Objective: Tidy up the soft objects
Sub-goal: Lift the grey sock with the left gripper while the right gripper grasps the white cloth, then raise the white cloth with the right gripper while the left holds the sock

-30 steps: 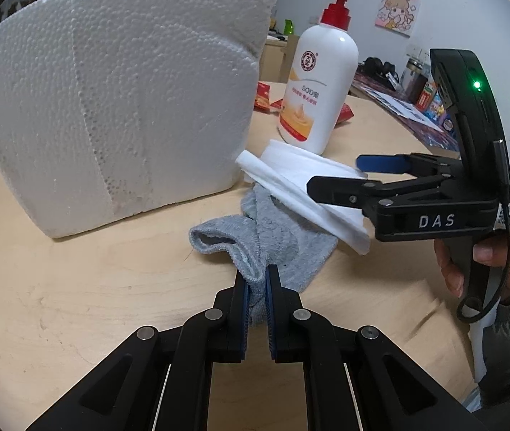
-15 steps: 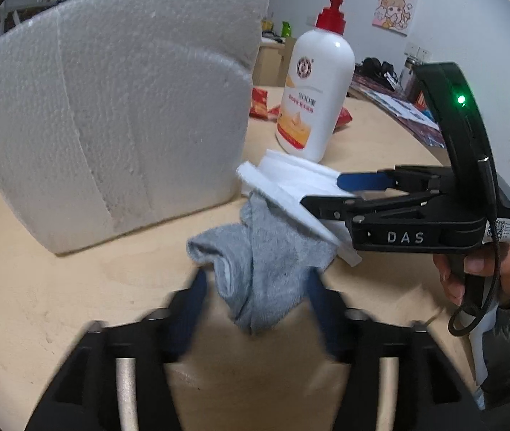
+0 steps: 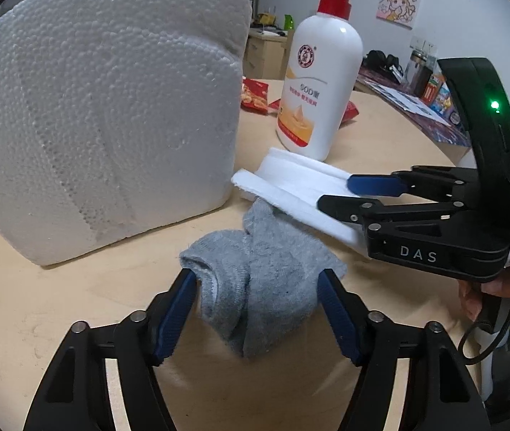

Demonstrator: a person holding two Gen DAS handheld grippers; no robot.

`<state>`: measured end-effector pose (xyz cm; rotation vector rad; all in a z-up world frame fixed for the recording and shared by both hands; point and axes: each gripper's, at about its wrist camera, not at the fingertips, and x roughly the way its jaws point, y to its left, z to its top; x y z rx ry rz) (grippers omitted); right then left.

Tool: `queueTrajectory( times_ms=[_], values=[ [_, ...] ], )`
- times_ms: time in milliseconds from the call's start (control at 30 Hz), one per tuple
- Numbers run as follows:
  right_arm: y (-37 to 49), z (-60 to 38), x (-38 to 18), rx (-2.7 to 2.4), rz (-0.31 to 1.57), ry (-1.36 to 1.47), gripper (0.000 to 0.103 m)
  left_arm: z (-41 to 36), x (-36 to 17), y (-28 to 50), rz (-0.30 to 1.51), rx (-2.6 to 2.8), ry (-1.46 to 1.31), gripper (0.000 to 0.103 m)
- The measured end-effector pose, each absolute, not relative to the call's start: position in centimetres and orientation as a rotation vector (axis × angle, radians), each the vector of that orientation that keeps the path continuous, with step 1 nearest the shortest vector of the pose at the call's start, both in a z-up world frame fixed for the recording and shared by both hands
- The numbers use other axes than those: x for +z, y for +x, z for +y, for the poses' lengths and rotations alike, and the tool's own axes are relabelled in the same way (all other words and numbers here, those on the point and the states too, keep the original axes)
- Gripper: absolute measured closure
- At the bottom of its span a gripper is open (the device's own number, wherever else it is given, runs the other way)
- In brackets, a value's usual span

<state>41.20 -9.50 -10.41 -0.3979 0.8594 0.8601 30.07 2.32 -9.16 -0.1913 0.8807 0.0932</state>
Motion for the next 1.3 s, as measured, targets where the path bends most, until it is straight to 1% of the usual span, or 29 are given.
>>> queueTrajectory(
  times_ms=[33,100,167,233,300,400,467,833,867,933,967,1033,1100,1233,1300],
  values=[
    [41.1,-9.4,-10.4,0.846,0.855,-0.411,0.054,2.3,-9.2,30.1,0.883,0.096,-0.19,0.039],
    [40.8,-9.4,-10.5,0.826,0.846,-0.432,0.054,2.4,-9.5,30.3,0.891,0.104,-0.191,0.051],
    [40.4,-9.4,-10.5,0.823,0.844,-0.442,0.054,2.7,-9.8,30.5,0.903,0.109,-0.194,0.057],
    [40.2,-9.4,-10.5,0.81,0.834,-0.458,0.049,2.7,-9.8,30.4,0.9,0.106,-0.189,0.064],
    [40.0,-9.5,-10.5,0.795,0.827,-0.47,0.046,2.5,-9.8,30.4,0.9,0.103,-0.177,0.078],
    [39.7,-9.7,-10.5,0.792,0.829,-0.469,0.045,2.4,-9.9,30.5,0.901,0.081,-0.178,0.084],
    [39.8,-9.6,-10.4,0.799,0.829,-0.469,0.045,2.4,-9.9,30.5,0.897,0.07,-0.18,0.086],
    [39.3,-10.1,-10.3,0.833,0.829,-0.489,0.047,3.9,-9.6,29.0,0.868,0.036,-0.251,0.086],
    [39.4,-10.1,-10.3,0.842,0.834,-0.487,0.049,3.8,-9.5,29.1,0.87,0.037,-0.252,0.086],
    [39.2,-10.2,-10.2,0.868,0.836,-0.493,0.063,3.8,-9.3,29.2,0.866,0.037,-0.252,0.086],
    [39.1,-10.1,-10.2,0.874,0.832,-0.502,0.065,3.7,-9.3,29.1,0.863,0.037,-0.249,0.086],
    [38.8,-10.1,-10.2,0.893,0.833,-0.503,0.078,3.6,-9.0,28.9,0.855,0.034,-0.246,0.086],
    [38.6,-10.1,-10.2,0.9,0.83,-0.508,0.086,3.5,-8.8,28.7,0.846,0.039,-0.237,0.086],
    [38.0,-10.7,-10.3,0.932,0.846,-0.459,0.09,3.6,-8.2,27.8,0.819,0.047,-0.235,0.086],
    [38.1,-11.3,-10.2,0.944,0.861,-0.406,0.09,3.6,-7.9,27.3,0.811,0.053,-0.232,0.086]
  ],
)
